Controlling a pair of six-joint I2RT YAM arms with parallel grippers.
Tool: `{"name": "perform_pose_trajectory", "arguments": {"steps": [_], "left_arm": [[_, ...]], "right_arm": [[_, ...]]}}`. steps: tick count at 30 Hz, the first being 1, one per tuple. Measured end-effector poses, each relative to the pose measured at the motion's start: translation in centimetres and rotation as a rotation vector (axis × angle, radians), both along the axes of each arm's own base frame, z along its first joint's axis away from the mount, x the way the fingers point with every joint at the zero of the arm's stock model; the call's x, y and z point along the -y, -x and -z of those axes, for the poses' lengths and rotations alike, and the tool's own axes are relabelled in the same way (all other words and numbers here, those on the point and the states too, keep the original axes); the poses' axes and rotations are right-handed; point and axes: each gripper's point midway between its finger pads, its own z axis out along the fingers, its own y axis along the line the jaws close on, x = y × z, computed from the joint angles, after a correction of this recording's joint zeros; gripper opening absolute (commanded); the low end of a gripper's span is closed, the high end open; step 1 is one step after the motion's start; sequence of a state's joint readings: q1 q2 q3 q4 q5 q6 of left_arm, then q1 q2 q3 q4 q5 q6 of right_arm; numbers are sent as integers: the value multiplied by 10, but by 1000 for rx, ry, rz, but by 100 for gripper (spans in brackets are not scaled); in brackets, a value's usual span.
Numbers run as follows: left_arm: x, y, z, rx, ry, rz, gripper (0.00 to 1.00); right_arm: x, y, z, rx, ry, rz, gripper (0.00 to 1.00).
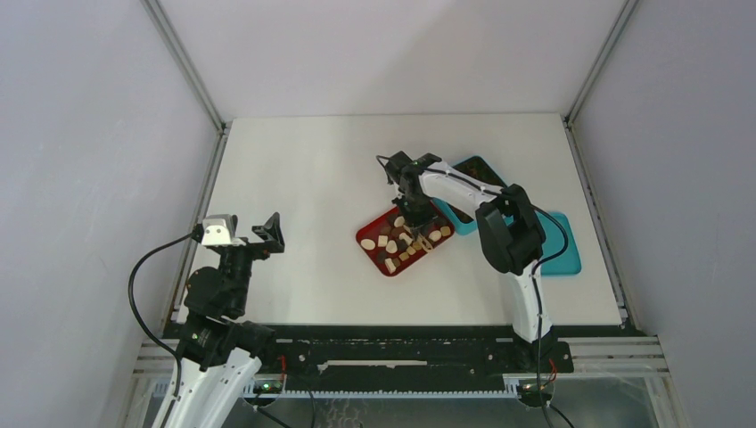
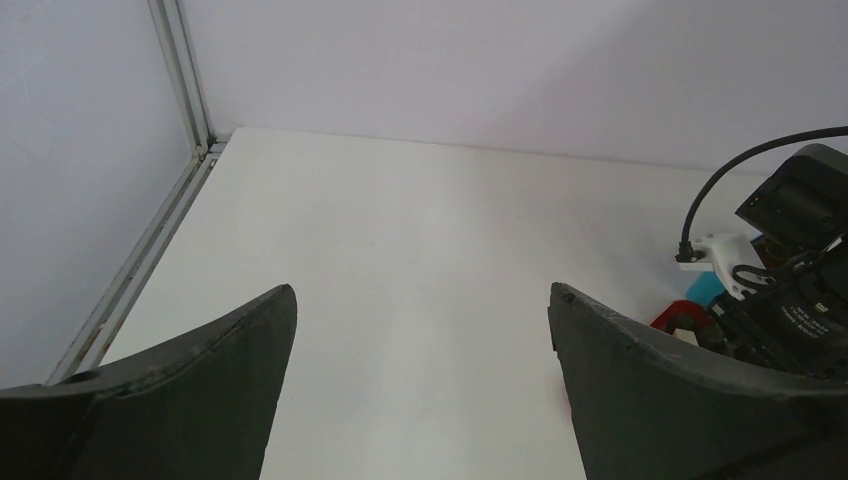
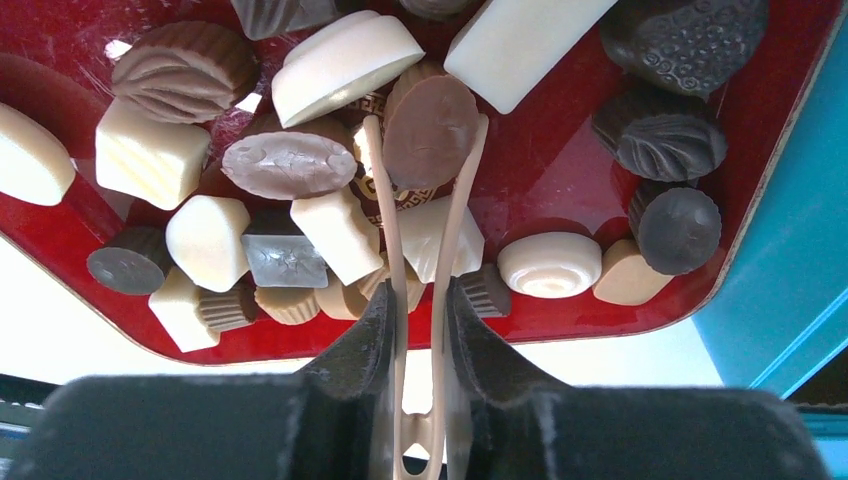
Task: Pack the chocolate
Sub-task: Pick up the fake chocolate from the plate, then place the fake chocolate in the packing box.
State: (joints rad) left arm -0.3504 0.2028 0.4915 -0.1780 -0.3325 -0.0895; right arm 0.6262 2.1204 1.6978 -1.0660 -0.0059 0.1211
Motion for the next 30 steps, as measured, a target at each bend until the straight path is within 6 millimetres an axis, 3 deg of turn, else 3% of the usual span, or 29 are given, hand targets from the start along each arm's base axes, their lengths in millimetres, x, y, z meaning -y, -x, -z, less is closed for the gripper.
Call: {"name": "perform_pose_trajectory", "arguments": {"steps": [6,13,21,30], "left_arm": [[0,0,0,0,0,0,100],[0,0,0,-1,0,0,100],[0,0,0,-1,-1,0,100],[0,0,1,-4,-1,0,100]], "right_arm": [[3,-3,-12,26,-16,7,14],[17,-13,-52,136,-31,30,15],[58,-37,-70,196,14,122,16],[103,-83,-85,279,54,241,18]]}}
